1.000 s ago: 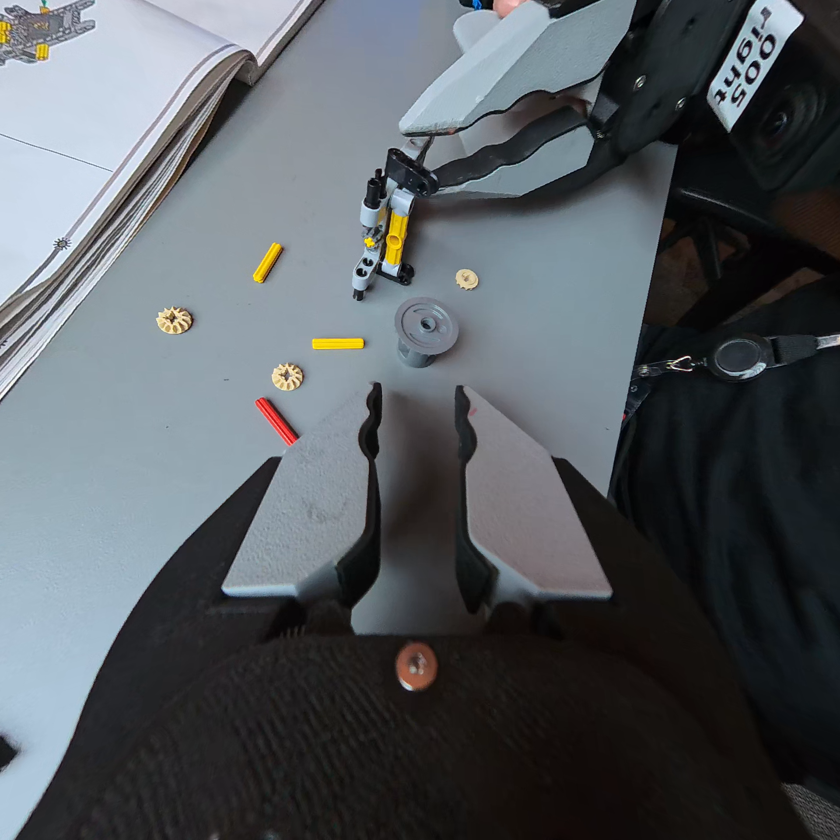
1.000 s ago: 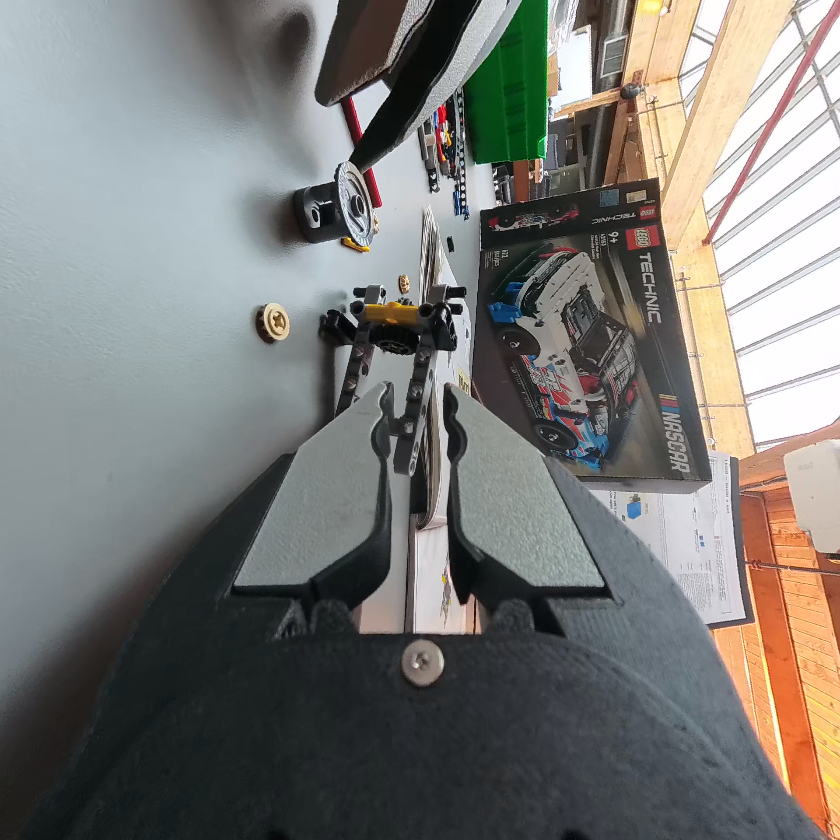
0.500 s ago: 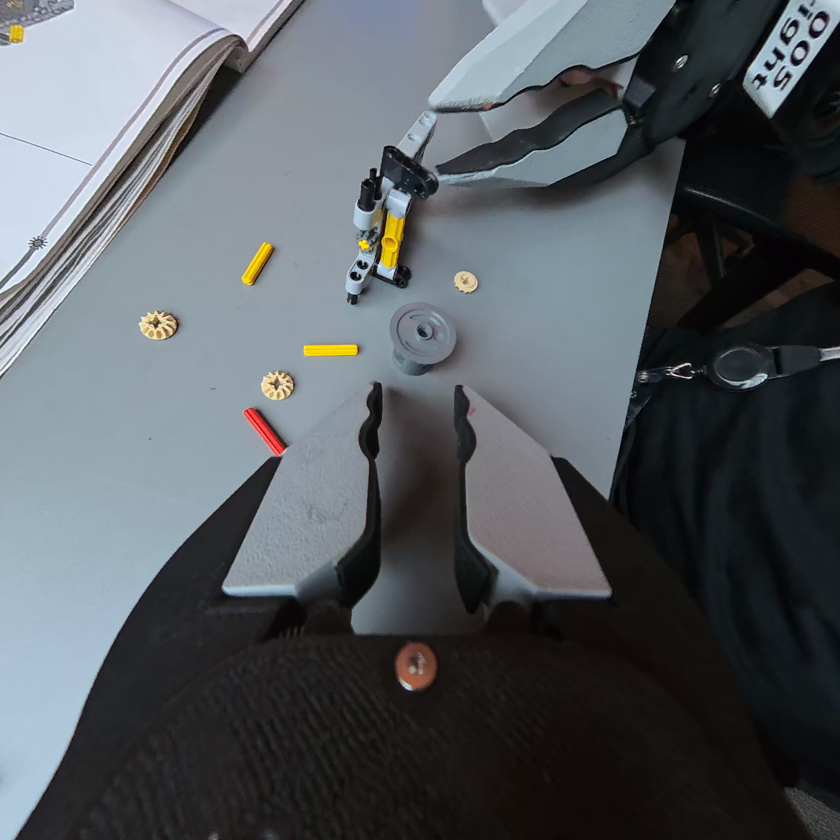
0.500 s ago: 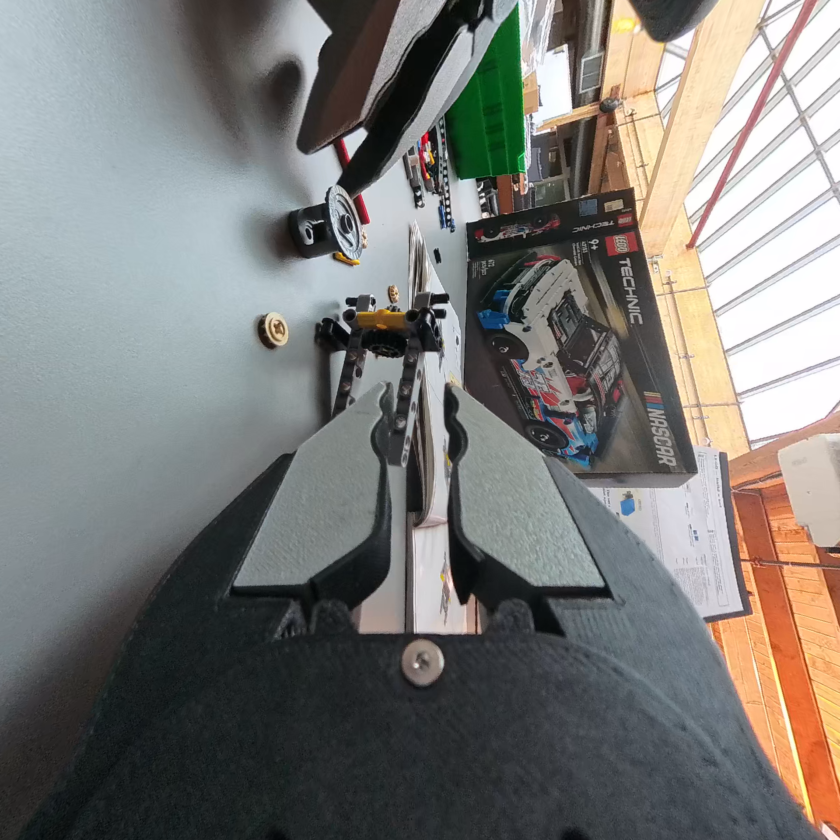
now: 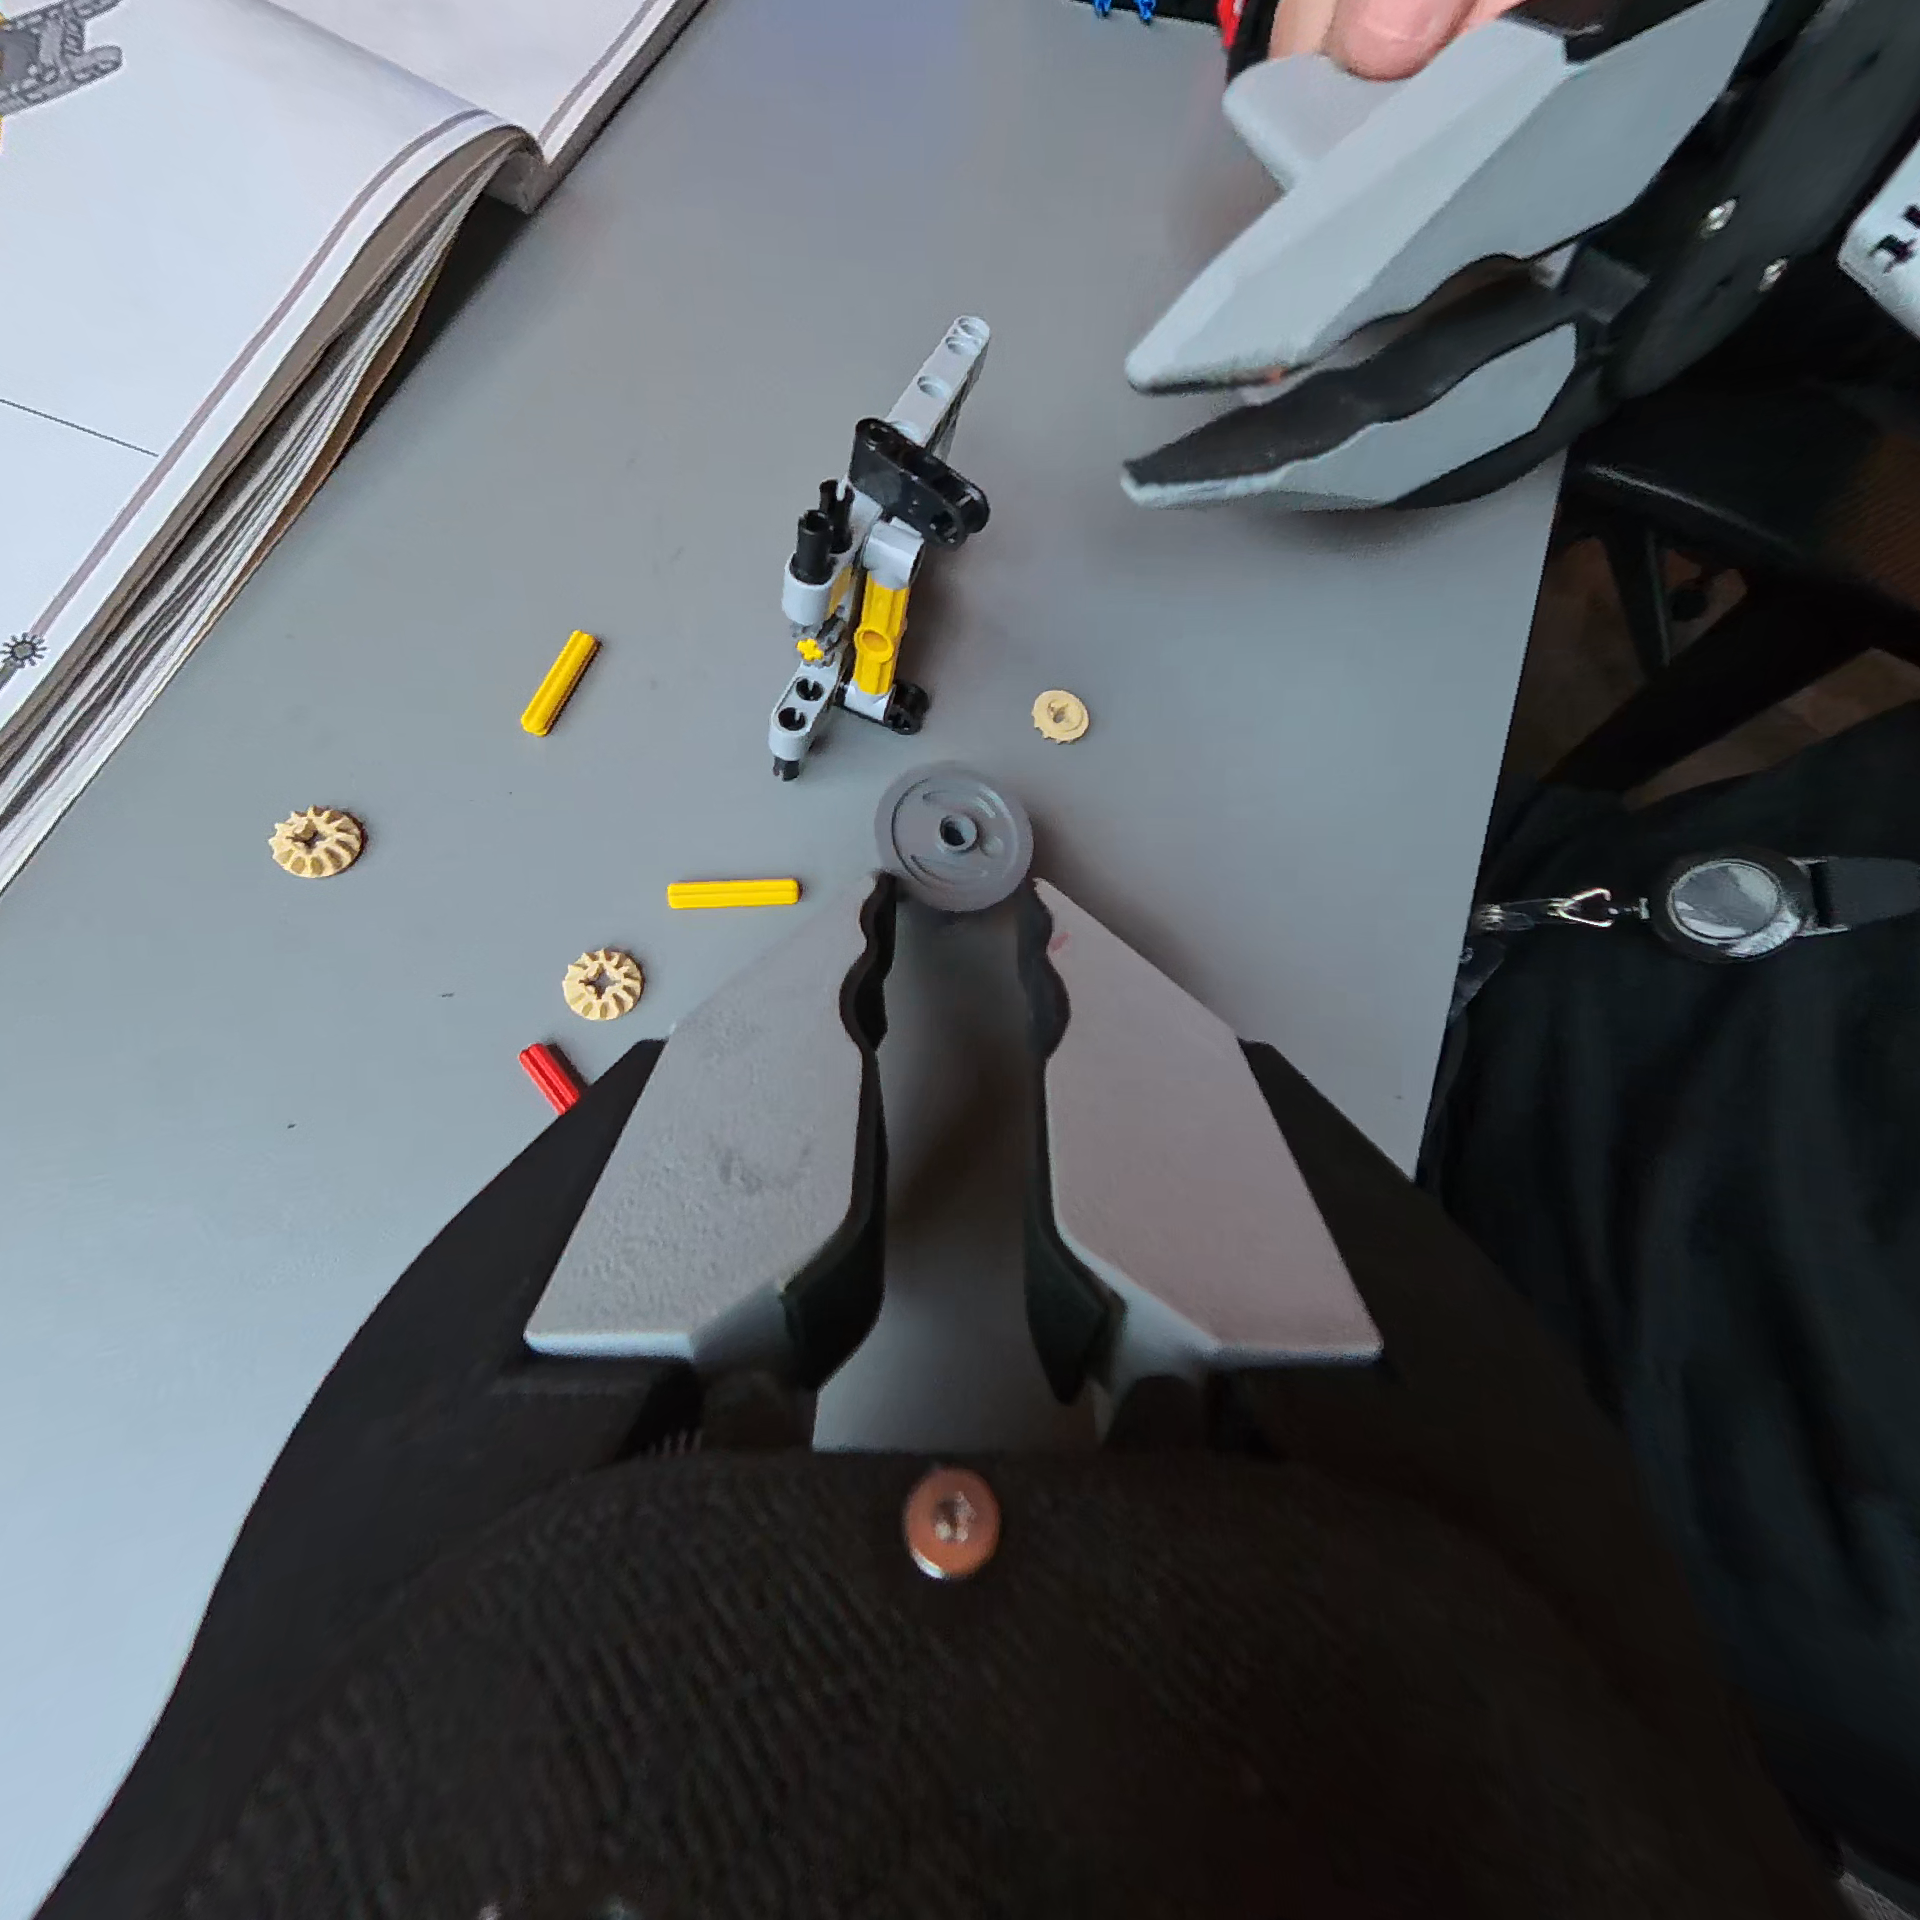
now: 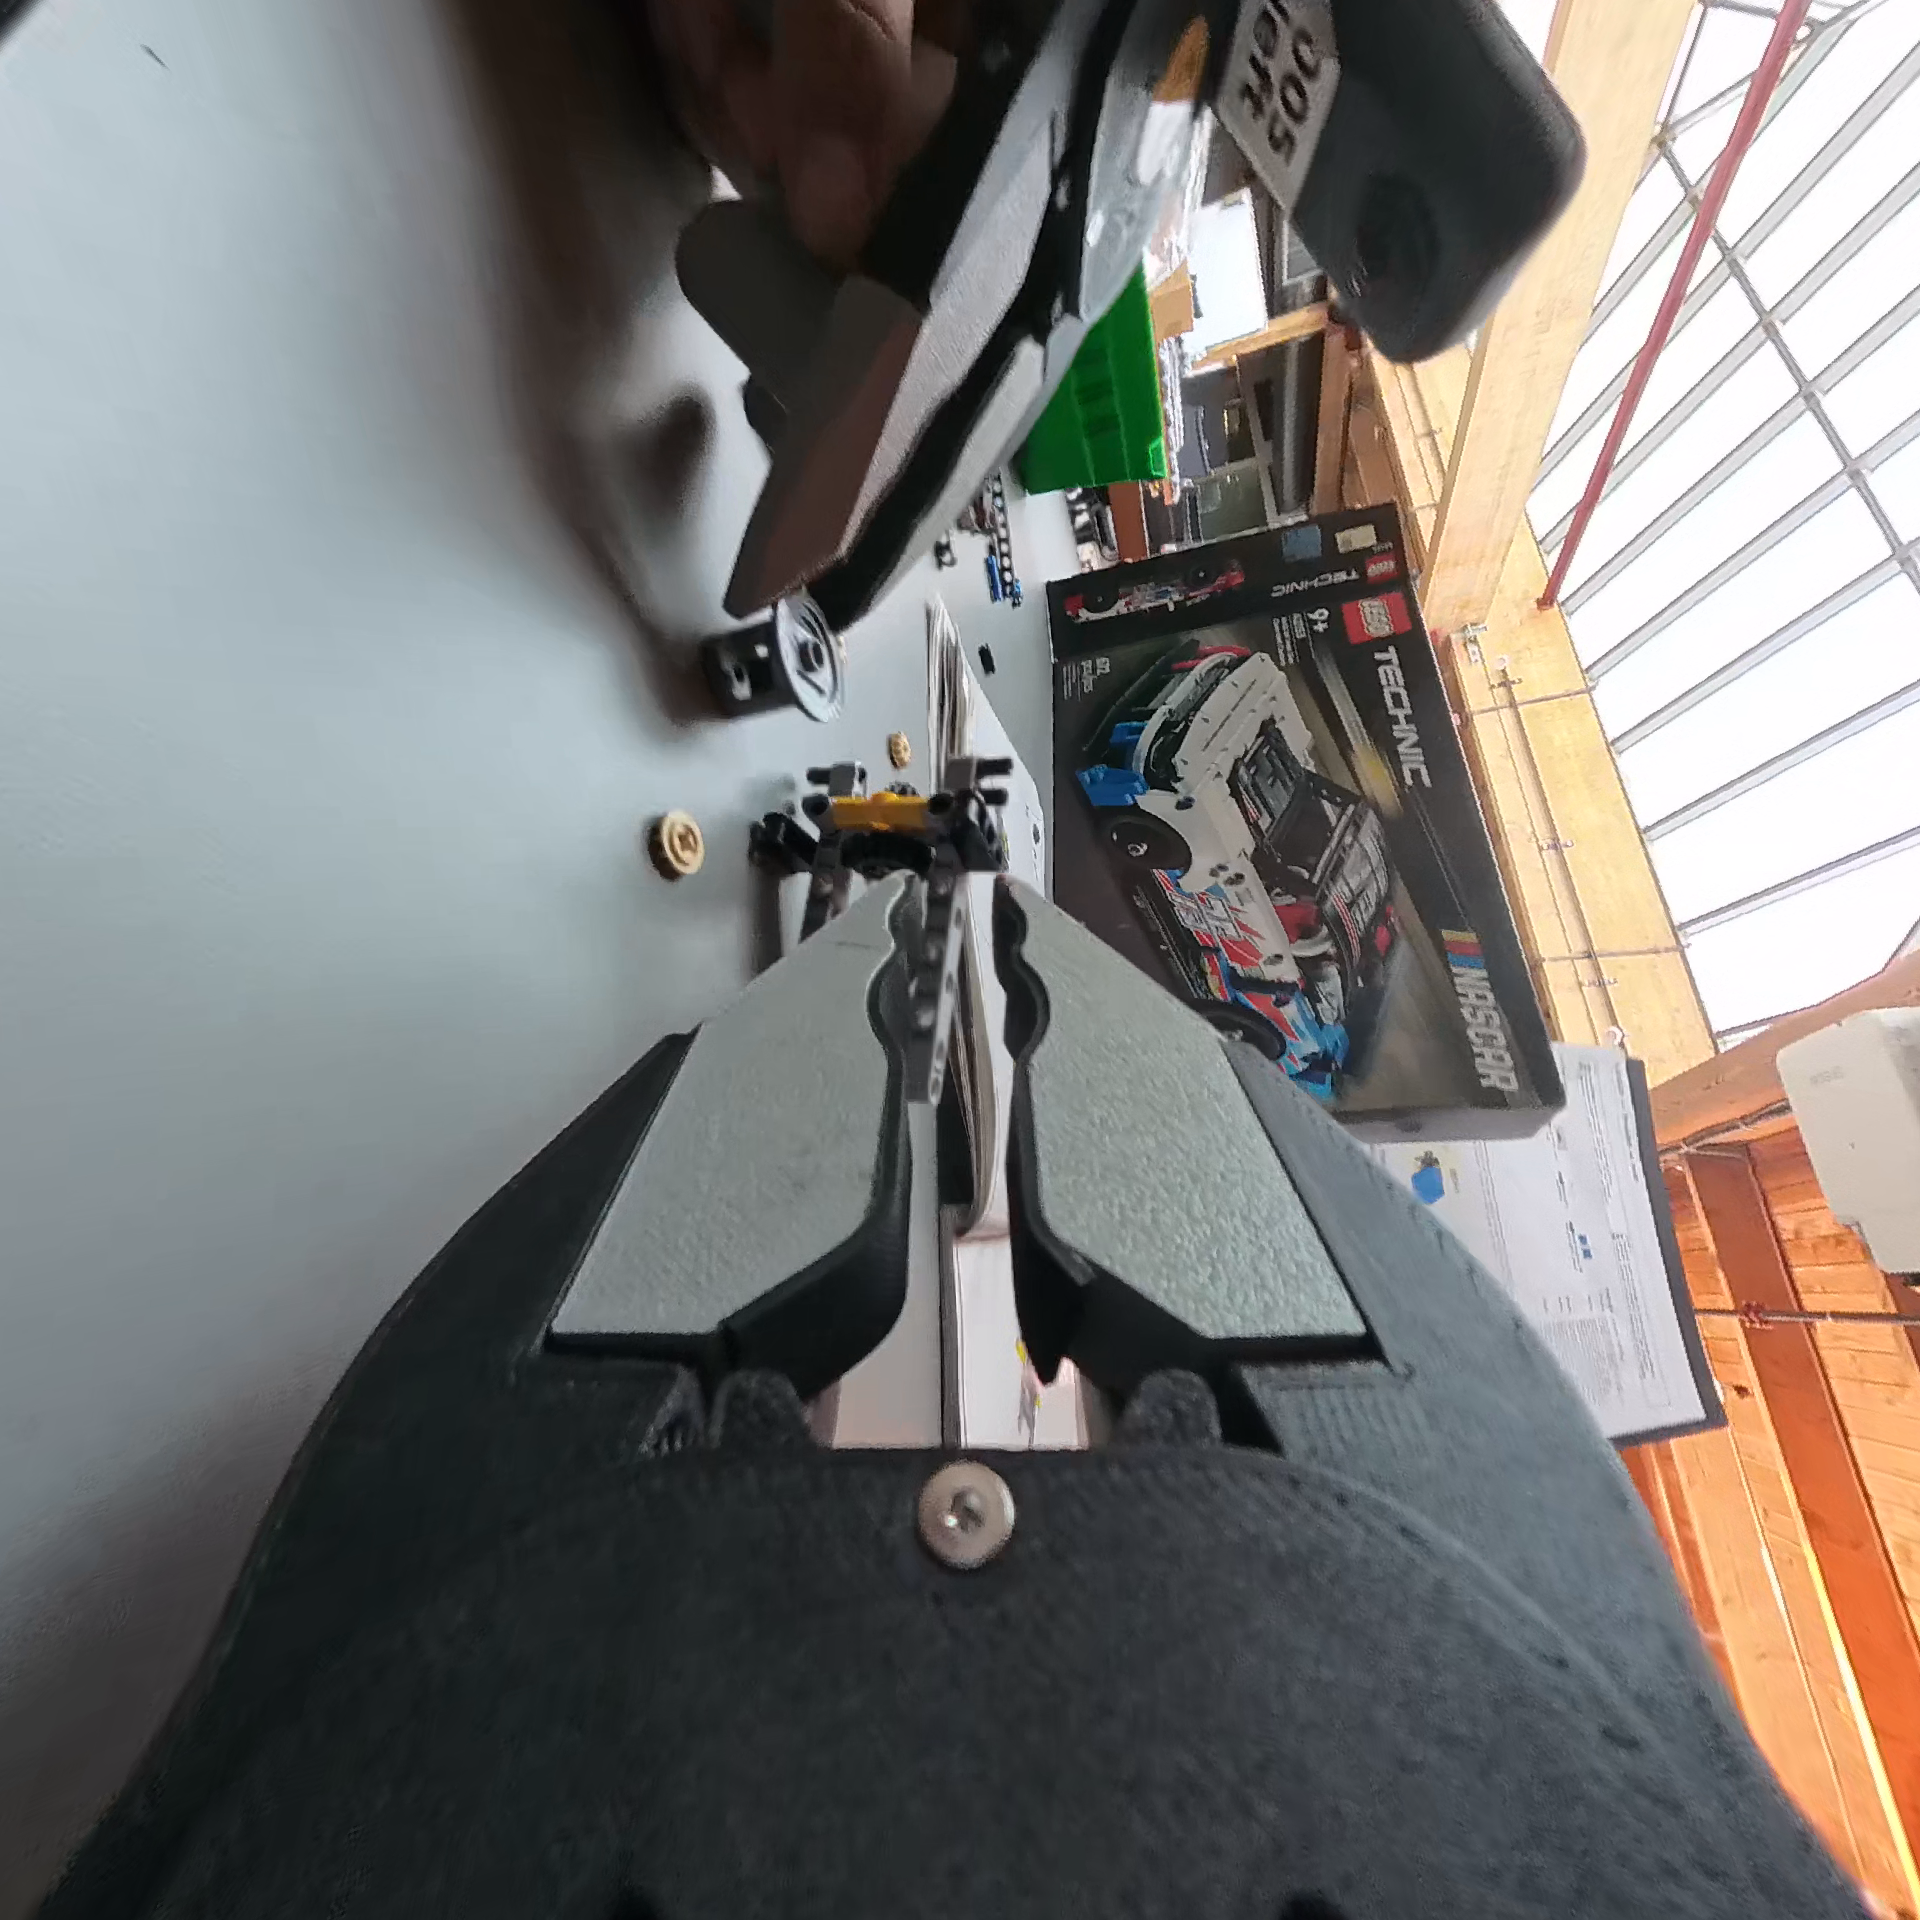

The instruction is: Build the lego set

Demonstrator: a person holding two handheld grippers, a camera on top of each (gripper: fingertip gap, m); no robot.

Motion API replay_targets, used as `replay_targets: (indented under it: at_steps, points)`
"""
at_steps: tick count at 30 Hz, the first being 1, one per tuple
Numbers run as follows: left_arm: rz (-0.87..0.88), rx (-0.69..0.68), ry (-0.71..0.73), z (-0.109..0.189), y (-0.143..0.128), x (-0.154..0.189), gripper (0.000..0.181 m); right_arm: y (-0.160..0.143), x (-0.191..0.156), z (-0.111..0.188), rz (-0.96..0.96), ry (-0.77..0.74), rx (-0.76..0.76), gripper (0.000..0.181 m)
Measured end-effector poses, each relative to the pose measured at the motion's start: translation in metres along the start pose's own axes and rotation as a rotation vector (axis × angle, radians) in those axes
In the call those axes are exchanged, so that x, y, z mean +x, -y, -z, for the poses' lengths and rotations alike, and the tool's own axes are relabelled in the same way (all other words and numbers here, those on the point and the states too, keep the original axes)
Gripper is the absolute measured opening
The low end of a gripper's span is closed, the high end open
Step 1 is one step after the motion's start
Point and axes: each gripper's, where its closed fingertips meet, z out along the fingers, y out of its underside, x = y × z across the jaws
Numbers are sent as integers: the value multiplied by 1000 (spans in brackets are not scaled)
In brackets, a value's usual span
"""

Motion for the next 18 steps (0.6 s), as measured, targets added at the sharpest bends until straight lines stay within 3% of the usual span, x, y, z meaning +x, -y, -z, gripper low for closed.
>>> replay_targets:
  at_steps: [18]
  points:
    - [50,12,-70,-4,4,8,18,30,-28,-33,64,133,11,12]
